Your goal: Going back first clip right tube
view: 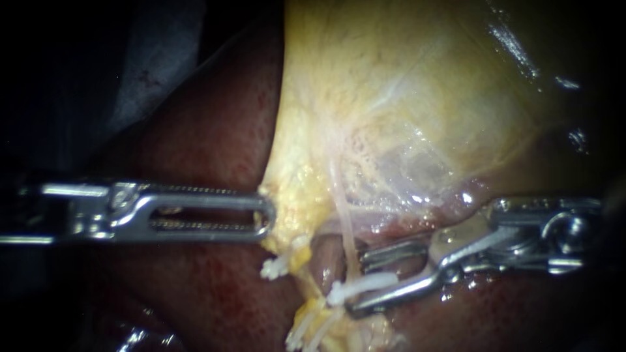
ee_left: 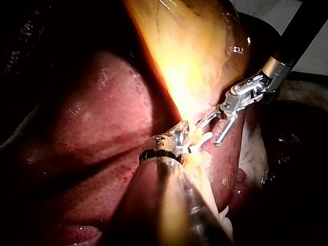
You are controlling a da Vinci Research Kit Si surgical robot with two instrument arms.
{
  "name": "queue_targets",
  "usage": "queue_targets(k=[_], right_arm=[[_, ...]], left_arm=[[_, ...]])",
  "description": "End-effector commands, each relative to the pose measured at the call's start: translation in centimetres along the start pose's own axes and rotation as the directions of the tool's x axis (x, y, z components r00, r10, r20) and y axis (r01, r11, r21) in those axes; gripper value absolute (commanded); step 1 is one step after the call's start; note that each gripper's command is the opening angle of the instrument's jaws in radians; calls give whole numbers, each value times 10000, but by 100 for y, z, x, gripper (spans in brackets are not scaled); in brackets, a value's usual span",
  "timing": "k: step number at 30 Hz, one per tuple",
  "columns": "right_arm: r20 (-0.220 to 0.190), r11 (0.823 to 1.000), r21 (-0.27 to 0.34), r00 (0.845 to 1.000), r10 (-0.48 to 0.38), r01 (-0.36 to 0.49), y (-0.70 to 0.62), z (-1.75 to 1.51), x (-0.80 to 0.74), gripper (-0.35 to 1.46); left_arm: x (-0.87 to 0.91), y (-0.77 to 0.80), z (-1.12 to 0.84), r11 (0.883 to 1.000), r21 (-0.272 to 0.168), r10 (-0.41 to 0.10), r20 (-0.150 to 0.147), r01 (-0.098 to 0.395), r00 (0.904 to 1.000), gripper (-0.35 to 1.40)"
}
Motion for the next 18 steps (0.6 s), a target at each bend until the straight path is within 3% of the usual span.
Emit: queue_targets(k=[1, 9, 18], right_arm=[[-40, 10000, -38, 10000, -66, 66, -1, -4, 3, 49], [-311, 9988, -307, 9987, -404, 394, -9, -45, 24, 50], [-614, 9868, -905, 9882, -1404, 1345, -16, -89, 48, 58]], left_arm=[[0, 1, 1, 10000, 9, 5, -5, -5, 10000, -35], [-2, 5, 2, 10000, 7, 9, -3, -9, 10000, -35], [-3, 7, 3, 10000, 7, 13, -4, -13, 10000, -35]])
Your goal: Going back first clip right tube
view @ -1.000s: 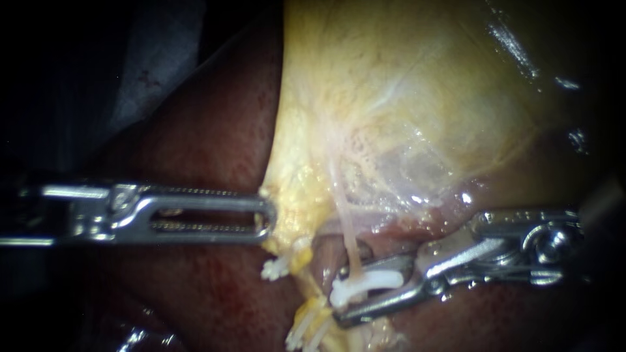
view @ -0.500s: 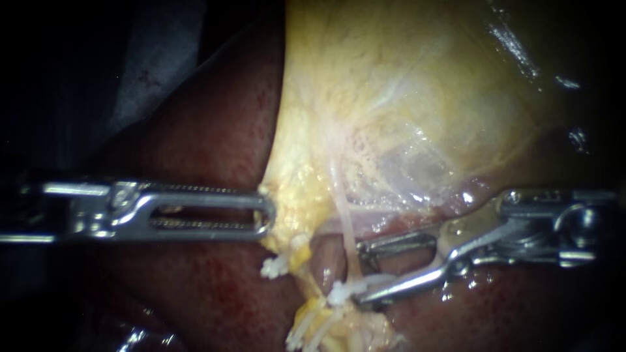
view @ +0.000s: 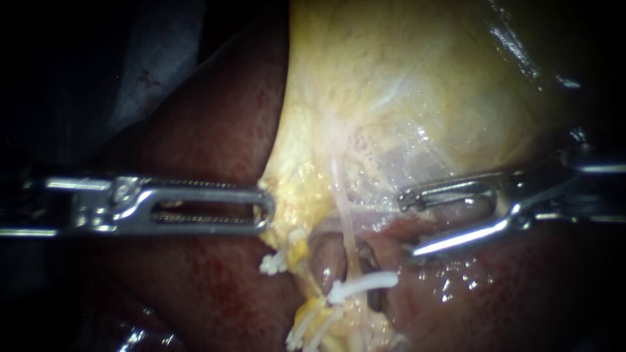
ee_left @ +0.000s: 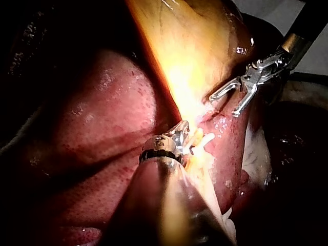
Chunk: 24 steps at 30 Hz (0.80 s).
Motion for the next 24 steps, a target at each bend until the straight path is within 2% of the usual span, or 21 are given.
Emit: queue_targets(k=[1, 8, 17, 24], right_arm=[[-39, 9999, -84, 9999, -134, 134, 0, -5, 4, 58], [-98, 9985, -223, 9987, -509, 507, -1, -24, 11, 60], [-91, 9974, -215, 9976, -692, 690, -6, -25, 11, 60], [-94, 9974, -226, 9976, -688, 685, -6, -23, 12, 60]], left_arm=[[0, 1, 0, 10000, 3, 1, -1, -1, 10000, -35], [-2, 6, 1, 10000, 10, 13, -7, -13, 10000, -35], [-2, 10, 4, 10000, -19, 24, 20, -24, 10000, -35], [2, 17, 19, 9999, -90, 65, 79, -65, 9999, -35]])
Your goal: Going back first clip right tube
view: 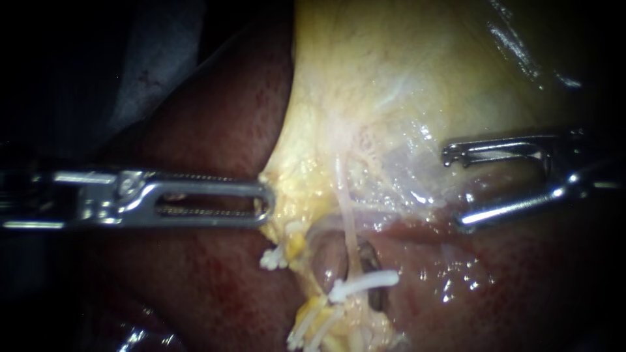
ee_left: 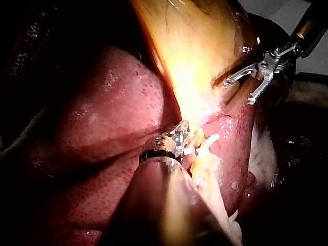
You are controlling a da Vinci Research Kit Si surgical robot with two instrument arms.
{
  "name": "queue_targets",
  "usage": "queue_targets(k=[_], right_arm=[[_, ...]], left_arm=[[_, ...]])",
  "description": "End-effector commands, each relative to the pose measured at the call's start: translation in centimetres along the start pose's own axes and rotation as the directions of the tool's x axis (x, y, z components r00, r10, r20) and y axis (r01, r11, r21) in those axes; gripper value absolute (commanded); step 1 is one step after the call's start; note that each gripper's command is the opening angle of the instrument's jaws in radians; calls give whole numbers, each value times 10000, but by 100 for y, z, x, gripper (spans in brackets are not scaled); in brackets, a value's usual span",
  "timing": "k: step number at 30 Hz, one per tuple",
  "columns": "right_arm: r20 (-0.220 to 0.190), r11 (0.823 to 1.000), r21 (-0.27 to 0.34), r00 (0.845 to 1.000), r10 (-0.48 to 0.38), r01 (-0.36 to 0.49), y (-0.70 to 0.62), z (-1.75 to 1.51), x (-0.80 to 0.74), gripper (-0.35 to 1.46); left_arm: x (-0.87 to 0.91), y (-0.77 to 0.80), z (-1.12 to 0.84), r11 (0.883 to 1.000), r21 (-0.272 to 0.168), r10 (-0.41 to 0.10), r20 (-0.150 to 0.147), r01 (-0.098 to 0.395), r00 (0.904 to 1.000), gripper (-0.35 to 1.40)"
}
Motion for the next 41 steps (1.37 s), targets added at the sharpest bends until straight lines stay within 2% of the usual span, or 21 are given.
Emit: queue_targets(k=[1, 4, 9, 12, 41], right_arm=[[6, 10000, -11, 10000, 8, -8, 0, 1, 0, 60], [5, 10000, -16, 10000, 8, -8, 0, 2, 0, 60], [0, 10000, -33, 10000, 8, -8, 0, 5, 0, 60], [-7, 10000, -59, 10000, 7, -7, 1, 10, 0, 60], [-19, 9999, -107, 10000, -16, 16, 1, 14, -3, 60]], left_arm=[[1, 1, 3, 10000, -37, 15, 21, -15, 10000, -35], [6, 5, 16, 9999, -103, 50, 77, -49, 10000, -35], [17, 7, 41, 9999, -25, 121, -8, -121, 9999, -35], [20, 6, 50, 9999, 4, 140, -39, -140, 9999, -35], [19, 4, 52, 9999, 22, 132, -55, -132, 9999, -35]])
